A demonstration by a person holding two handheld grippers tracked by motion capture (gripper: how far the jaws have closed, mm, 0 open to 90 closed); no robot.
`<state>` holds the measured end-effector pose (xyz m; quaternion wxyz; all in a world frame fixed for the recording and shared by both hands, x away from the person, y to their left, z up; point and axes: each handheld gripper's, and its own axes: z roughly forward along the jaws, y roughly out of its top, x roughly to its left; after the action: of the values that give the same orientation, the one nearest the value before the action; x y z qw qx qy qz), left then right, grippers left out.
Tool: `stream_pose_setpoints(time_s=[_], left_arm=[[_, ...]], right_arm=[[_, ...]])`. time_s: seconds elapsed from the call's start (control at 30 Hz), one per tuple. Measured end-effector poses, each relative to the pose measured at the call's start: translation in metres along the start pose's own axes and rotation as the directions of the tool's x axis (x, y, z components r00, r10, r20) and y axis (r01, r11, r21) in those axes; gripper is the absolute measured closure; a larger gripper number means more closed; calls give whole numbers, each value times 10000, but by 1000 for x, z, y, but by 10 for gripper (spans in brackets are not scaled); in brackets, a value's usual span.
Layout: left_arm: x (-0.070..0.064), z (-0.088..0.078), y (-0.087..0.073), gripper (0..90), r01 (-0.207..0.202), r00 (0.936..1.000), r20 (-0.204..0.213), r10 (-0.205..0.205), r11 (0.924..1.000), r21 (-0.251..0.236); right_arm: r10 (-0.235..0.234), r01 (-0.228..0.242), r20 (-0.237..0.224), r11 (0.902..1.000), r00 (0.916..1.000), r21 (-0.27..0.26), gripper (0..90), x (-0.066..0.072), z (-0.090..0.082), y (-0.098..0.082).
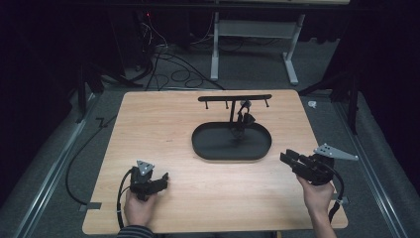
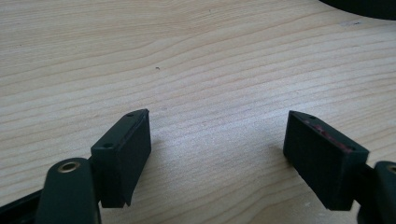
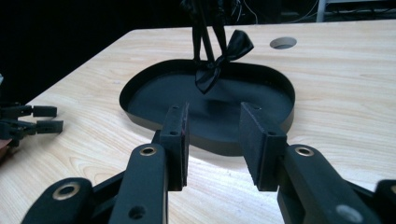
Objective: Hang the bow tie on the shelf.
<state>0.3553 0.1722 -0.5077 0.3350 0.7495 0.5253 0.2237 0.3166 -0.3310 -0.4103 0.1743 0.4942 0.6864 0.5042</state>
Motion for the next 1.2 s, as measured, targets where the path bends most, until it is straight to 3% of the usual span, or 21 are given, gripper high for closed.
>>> stream_pose_setpoints(time_s=[1.2], left_arm=[[0, 0, 0, 237, 15, 10000, -3, -15, 10000, -14]], right_arm=[[0, 20, -263, 9970, 9997, 770, 654, 12, 31, -25]])
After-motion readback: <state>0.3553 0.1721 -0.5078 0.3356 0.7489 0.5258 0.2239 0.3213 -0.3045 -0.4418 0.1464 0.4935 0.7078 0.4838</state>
